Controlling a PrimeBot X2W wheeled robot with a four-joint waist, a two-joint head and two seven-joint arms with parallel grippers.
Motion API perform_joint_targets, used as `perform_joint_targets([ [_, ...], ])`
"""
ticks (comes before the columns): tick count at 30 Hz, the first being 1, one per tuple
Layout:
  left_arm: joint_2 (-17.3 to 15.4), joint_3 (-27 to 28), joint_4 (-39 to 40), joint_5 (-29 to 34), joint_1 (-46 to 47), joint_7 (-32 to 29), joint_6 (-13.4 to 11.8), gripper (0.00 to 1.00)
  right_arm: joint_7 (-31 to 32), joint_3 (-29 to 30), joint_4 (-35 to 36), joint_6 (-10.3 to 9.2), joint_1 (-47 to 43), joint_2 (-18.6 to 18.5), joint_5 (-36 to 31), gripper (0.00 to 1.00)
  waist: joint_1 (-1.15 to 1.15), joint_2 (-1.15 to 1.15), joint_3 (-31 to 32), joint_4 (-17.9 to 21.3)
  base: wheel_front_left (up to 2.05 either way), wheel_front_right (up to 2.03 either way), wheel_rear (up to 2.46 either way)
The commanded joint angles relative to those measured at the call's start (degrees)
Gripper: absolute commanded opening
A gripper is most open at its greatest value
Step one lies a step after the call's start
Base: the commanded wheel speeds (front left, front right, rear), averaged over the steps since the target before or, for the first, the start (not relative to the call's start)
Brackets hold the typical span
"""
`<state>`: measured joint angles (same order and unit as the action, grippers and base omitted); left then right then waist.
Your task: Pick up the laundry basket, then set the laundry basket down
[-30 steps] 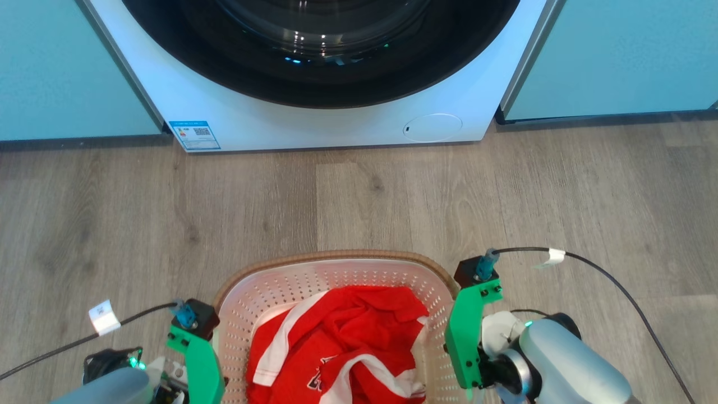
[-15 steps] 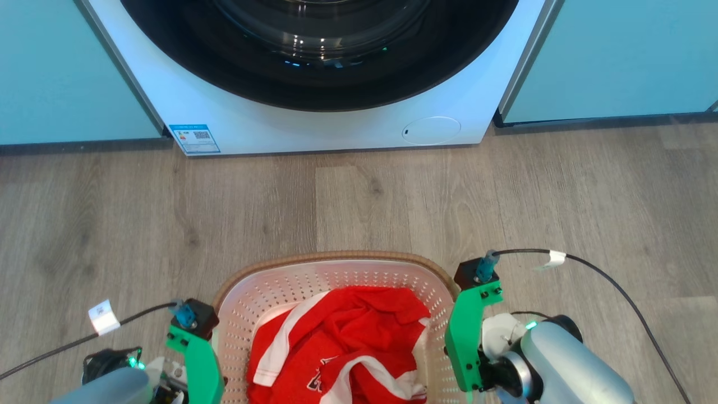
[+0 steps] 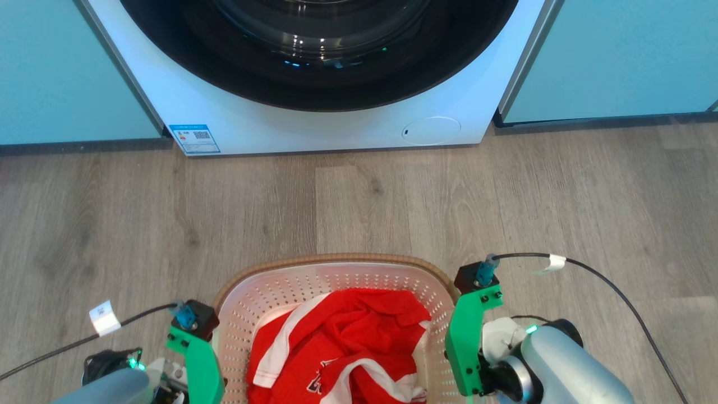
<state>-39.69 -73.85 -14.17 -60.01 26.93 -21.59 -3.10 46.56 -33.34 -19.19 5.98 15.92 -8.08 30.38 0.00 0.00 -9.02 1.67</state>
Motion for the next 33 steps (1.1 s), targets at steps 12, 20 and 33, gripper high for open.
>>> perform_joint_targets([
  [12, -1.5, 0.8, 2.9, 1.4, 2.0, 0.3, 0.2, 0.0, 0.3, -2.3, 4.5, 1.51, 0.9, 2.4, 0.0, 0.0, 0.0, 0.0, 0.1, 0.2, 0.0, 0.0, 0.0],
  [20, -1.7, 0.8, 3.4, 1.4, 1.7, 0.1, -0.1, 0.0, 0.2, -2.4, 4.3, 1.51, 0.7, 2.4, -0.1, 0.0, 0.0, 0.0, 0.2, 0.4, 0.0, 0.0, 0.0],
  [33, -1.7, 1.0, 4.2, 1.6, 2.5, 0.0, -0.6, 0.0, -0.6, -2.7, 4.4, 1.51, 1.5, 2.3, -0.4, 0.0, 0.0, 0.0, -2.0, 0.7, 0.0, 0.0, 0.0],
])
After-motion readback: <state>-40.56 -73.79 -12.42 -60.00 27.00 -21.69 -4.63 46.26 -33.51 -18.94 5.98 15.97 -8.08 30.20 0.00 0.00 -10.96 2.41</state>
